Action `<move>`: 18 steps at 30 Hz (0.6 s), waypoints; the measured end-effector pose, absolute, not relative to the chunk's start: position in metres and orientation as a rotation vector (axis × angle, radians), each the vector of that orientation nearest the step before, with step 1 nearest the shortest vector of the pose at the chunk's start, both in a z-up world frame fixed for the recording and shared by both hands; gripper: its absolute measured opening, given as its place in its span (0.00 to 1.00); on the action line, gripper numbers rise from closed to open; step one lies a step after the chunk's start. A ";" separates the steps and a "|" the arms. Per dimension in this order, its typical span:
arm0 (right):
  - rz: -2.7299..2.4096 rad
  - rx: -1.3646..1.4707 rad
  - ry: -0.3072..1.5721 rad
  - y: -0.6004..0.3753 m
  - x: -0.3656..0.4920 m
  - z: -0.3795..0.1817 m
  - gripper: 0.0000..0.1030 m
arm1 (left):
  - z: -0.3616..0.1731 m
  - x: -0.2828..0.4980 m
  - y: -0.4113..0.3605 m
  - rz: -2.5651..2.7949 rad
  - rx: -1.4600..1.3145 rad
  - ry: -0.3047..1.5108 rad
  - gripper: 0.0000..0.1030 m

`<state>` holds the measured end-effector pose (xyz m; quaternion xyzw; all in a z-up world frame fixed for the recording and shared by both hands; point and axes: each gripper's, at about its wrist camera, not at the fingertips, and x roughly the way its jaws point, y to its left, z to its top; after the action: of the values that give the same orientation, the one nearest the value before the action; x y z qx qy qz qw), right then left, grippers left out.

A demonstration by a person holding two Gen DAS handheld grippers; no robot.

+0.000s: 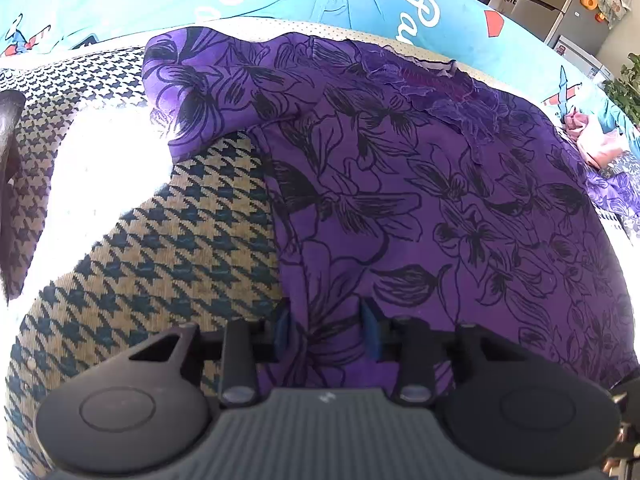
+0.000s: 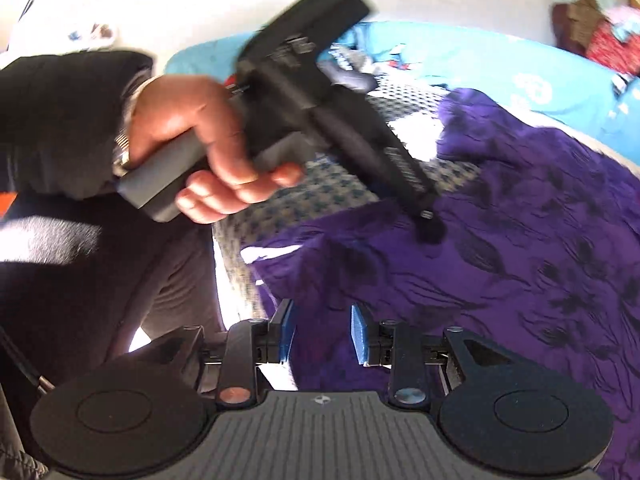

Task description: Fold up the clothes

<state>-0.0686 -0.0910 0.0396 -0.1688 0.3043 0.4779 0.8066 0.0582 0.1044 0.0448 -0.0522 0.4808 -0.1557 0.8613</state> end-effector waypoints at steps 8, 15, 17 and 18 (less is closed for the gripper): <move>1.000 -0.628 0.434 -0.048 -0.102 0.030 0.41 | 0.045 0.061 0.114 -0.314 -0.140 1.004 0.30; 0.916 -0.808 0.332 -0.016 -0.113 0.003 0.33 | 0.045 0.061 0.121 -0.304 -0.169 1.002 0.29; 0.896 -0.819 0.323 -0.010 -0.113 -0.001 0.13 | 0.045 0.061 0.124 -0.294 -0.171 1.000 0.28; 0.896 -0.799 0.337 -0.008 -0.111 -0.001 0.09 | 0.046 0.061 0.126 -0.286 -0.171 0.999 0.27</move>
<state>-0.1108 -0.0081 -0.0013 -0.3740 0.1577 0.4196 0.8119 0.0606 0.1255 0.0455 -0.0815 0.4766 -0.1366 0.8646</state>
